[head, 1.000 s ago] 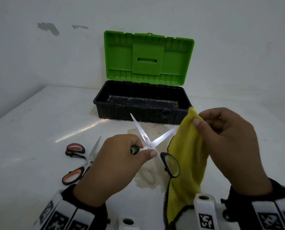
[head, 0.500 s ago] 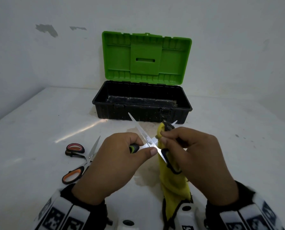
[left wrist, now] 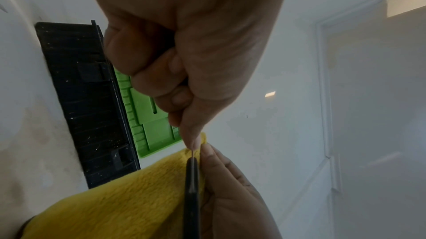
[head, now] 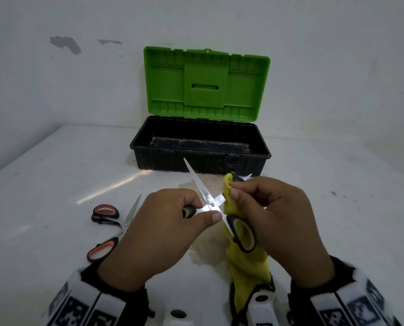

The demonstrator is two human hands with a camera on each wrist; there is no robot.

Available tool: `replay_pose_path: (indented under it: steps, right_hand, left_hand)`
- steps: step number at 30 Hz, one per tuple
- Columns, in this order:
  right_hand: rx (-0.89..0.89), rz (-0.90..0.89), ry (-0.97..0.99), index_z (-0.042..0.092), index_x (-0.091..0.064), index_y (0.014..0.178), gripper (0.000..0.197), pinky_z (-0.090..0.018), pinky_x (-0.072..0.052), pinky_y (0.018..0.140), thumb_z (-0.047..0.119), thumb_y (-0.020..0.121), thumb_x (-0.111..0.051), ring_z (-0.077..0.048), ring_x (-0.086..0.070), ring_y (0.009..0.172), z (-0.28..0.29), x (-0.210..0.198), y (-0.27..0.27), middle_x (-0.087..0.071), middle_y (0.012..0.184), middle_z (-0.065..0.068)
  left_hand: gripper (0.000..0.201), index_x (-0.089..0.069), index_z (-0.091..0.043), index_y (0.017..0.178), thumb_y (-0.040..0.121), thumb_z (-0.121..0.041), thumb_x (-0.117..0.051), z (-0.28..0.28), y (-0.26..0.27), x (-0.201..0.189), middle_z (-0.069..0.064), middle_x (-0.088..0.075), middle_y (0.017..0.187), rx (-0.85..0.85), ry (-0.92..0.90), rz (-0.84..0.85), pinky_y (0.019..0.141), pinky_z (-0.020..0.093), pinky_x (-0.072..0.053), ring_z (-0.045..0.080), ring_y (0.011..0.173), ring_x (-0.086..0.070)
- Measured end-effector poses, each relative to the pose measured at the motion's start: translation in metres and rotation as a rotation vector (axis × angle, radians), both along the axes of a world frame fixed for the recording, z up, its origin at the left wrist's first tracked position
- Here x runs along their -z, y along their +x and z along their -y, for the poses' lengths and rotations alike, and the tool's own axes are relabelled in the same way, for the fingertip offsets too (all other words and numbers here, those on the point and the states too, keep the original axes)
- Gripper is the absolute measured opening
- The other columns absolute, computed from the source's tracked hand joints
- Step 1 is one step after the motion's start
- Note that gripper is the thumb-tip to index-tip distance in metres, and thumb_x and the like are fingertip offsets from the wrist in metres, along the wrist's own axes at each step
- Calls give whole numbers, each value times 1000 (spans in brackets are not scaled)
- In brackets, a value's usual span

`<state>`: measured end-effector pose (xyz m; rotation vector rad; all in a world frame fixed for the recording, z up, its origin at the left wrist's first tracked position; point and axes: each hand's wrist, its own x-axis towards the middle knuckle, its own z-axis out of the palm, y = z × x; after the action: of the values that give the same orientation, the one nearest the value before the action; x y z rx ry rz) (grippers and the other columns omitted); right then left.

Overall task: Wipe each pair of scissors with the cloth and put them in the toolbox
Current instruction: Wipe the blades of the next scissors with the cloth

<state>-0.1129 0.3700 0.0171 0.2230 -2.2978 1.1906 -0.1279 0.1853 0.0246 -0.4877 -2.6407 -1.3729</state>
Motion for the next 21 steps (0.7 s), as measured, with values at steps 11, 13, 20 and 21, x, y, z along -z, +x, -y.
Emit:
replay_pose_path:
  steps: [11, 13, 20, 21]
  right_hand:
    - [-39, 62, 2, 26, -78, 86, 7, -4, -45, 63, 19, 84, -75, 1, -66, 73, 5, -1, 3, -71, 73, 18]
    - [-36, 63, -14, 27, -78, 86, 7, -5, -46, 63, 20, 84, -75, 0, -67, 73, 7, -1, 4, -71, 73, 17]
    - [80, 11, -97, 32, -73, 85, 10, -8, -47, 62, 22, 87, -72, 1, -65, 75, -7, -9, -9, -70, 81, 22]
    - [73, 15, -81, 31, -73, 85, 9, -8, -47, 62, 22, 86, -72, 0, -65, 75, -5, -8, -8, -69, 81, 21]
  left_hand:
    - [35, -55, -29, 54, 77, -46, -75, 1, -2, 3, -23, -51, 54, 3, 9, -10, 53, 6, -36, -2, 54, -49]
    - [33, -58, -27, 57, 77, -47, -74, 1, -2, 4, -20, -53, 58, 6, 8, -21, 54, 7, -38, -1, 55, -50]
    - [32, -57, -29, 55, 78, -43, -75, -1, -1, 1, -21, -54, 55, 5, 40, -31, 53, 8, -39, -2, 53, -51]
    - [31, -59, -27, 56, 77, -44, -76, -1, -1, 2, -20, -55, 57, -2, 38, -33, 54, 8, -39, -2, 54, -51]
